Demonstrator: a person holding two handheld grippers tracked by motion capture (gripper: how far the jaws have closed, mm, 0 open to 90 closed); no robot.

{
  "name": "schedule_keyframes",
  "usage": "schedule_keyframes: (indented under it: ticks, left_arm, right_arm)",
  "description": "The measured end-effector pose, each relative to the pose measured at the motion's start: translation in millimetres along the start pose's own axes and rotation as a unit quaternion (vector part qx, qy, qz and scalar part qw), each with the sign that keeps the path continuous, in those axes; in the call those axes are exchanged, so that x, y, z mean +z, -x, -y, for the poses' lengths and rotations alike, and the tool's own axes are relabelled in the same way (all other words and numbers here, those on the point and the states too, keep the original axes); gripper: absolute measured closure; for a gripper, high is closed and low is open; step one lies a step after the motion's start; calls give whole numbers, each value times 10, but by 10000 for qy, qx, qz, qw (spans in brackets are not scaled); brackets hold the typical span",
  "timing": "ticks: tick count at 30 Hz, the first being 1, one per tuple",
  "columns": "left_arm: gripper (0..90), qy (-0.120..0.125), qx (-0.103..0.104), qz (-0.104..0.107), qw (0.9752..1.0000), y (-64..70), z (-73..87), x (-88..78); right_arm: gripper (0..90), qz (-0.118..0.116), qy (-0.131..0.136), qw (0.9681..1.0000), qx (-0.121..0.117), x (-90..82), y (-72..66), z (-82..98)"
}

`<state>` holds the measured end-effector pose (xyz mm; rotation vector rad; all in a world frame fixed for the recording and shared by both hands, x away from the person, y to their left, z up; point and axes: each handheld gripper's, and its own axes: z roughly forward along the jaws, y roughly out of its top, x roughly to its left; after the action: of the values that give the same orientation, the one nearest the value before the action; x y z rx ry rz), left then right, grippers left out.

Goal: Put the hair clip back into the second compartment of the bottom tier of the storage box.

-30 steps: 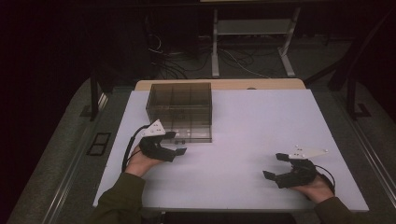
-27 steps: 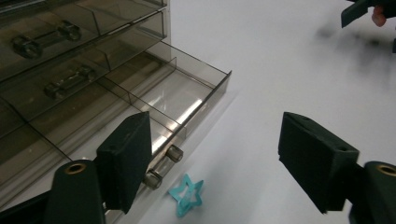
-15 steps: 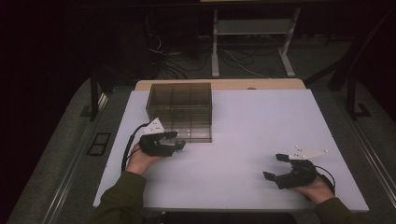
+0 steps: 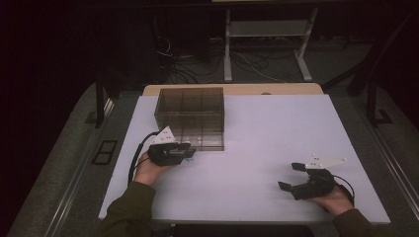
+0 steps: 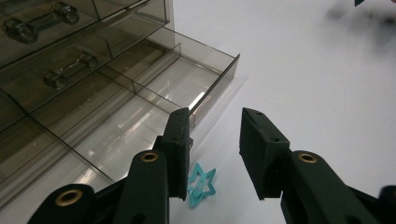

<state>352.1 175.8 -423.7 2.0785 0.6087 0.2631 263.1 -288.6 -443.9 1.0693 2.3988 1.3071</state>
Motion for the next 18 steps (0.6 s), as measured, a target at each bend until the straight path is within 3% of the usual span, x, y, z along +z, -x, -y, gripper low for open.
schedule_keyframes:
  ticks: [18]
  left_arm:
    - [707, -449, 0, 81, 9990, -48, 78, 99]
  right_arm:
    - [89, -2, -14, 10000, -8, -3, -5, -3]
